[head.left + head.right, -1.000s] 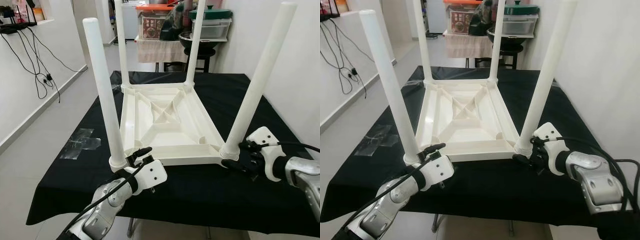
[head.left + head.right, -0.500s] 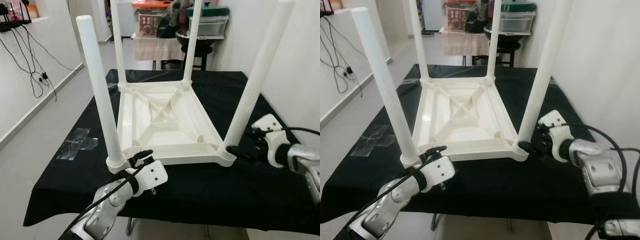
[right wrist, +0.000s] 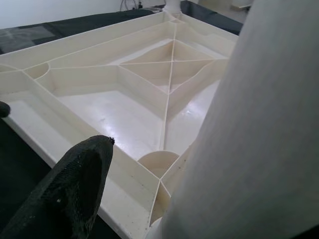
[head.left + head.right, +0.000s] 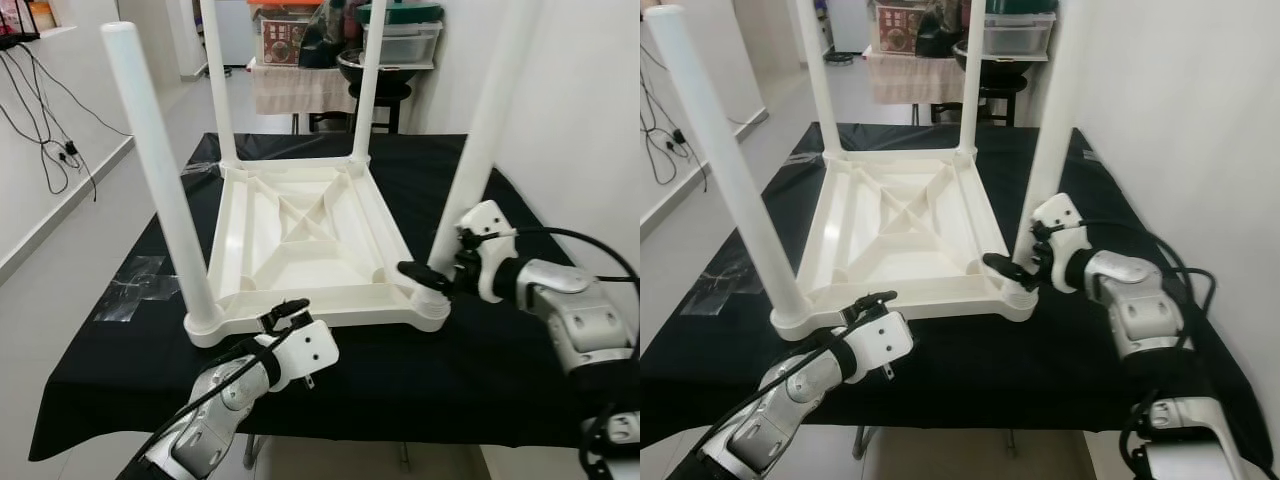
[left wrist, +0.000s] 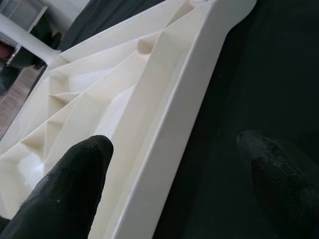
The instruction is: Building children table
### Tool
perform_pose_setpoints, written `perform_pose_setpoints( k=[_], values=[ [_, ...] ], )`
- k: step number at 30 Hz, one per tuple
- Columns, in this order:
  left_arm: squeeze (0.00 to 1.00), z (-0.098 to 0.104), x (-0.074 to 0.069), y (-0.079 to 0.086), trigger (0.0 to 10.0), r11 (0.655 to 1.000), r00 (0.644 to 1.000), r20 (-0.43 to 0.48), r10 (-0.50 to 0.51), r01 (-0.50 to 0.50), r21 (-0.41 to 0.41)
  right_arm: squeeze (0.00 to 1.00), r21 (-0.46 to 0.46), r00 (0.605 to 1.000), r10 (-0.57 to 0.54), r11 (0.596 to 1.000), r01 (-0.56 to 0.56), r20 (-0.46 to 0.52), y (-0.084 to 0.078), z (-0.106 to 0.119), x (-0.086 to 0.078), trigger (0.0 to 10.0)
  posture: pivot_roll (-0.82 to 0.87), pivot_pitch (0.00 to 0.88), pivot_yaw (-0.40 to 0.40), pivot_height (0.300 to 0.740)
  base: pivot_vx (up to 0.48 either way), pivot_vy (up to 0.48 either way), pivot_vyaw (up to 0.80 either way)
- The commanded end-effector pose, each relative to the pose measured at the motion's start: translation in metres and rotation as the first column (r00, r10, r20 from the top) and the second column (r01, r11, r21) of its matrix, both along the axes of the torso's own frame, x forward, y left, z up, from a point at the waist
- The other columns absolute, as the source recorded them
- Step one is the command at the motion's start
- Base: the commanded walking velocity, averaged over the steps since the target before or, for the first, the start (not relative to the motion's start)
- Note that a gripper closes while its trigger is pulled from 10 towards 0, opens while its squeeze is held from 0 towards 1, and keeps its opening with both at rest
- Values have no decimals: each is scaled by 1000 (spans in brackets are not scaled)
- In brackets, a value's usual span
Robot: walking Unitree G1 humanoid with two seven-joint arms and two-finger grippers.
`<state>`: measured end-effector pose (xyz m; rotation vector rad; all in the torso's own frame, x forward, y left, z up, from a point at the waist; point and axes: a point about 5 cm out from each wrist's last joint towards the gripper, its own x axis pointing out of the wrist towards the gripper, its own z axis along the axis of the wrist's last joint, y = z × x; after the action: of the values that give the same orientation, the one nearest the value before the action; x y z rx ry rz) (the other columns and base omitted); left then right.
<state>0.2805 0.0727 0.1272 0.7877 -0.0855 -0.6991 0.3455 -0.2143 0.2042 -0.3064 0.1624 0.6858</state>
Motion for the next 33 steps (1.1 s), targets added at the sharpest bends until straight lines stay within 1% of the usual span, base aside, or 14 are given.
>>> perform_pose_setpoints(
  k=[1, 8, 12, 13, 14, 16, 26, 28, 30, 32, 33],
  values=[
    [0, -6, 0, 2, 10000, 1000, 999, -39, -1, 1, 13, 0, 11, 998, 62, 998, -62, 21, 12, 4, 0, 10000, -32, 17, -32, 740, 0, 0, 0],
    [0, -6, 0, 3, 10000, 1000, 999, -40, 2, -2, 15, 0, 13, 996, 83, 996, -83, 21, 16, -2, 0, 10000, -33, 12, -25, 740, 0, 0, 0],
    [0, -6, 2, 4, 10000, 1000, 999, -40, 3, -2, 18, 0, 19, 994, 106, 994, -106, 7, 24, -8, -2, 10000, -26, 8, -28, 740, 0, 0, 0],
    [0, -6, 2, 4, 10000, 1000, 999, -40, 4, -3, 18, 0, 18, 993, 119, 993, -119, 1, 29, -11, -3, 10000, -15, 4, -31, 740, 0, 0, 0],
    [0, -6, 2, 4, 10000, 1000, 999, -40, 4, -3, 18, 0, 18, 993, 119, 993, -119, 1, 29, -11, -3, 10000, -15, 4, -31, 740, 0, 0, 0],
    [0, -8, 3, 5, 10000, 1000, 999, -42, 5, -5, 18, 0, 15, 990, 139, 990, -139, -6, 38, -15, -3, 10000, -10, 3, -25, 740, 0, 0, 0],
    [0, -10, 3, 6, 10000, 1000, 999, -46, 7, -6, 18, 0, 22, 990, 139, 990, -139, -1, 40, -14, -2, 10000, -21, 0, -7, 740, 0, 0, 0],
    [0, -10, 3, 7, 10000, 1000, 999, -47, 7, -6, 19, 0, 38, 983, 182, 983, -181, -12, 44, -14, -7, 10000, -26, 0, -3, 740, 0, 0, 0],
    [0, -10, 4, 8, 10000, 1000, 999, -48, 8, -7, 19, 0, 31, 966, 260, 965, -259, -14, 51, -14, -16, 10000, -29, 0, -2, 740, 0, 0, 0],
    [0, -10, 4, 8, 10000, 1000, 999, -48, 9, -8, 19, 0, 27, 961, 277, 961, -277, -14, 52, -14, -18, 10000, -29, 0, -2, 740, 0, 0, 0],
    [0, -11, 5, 9, 10000, 1000, 999, -48, 9, -8, 19, 0, 30, 952, 306, 952, -305, -18, 58, -14, -22, 10000, -28, 0, 0, 740, 0, 0, 0]
  ],
)
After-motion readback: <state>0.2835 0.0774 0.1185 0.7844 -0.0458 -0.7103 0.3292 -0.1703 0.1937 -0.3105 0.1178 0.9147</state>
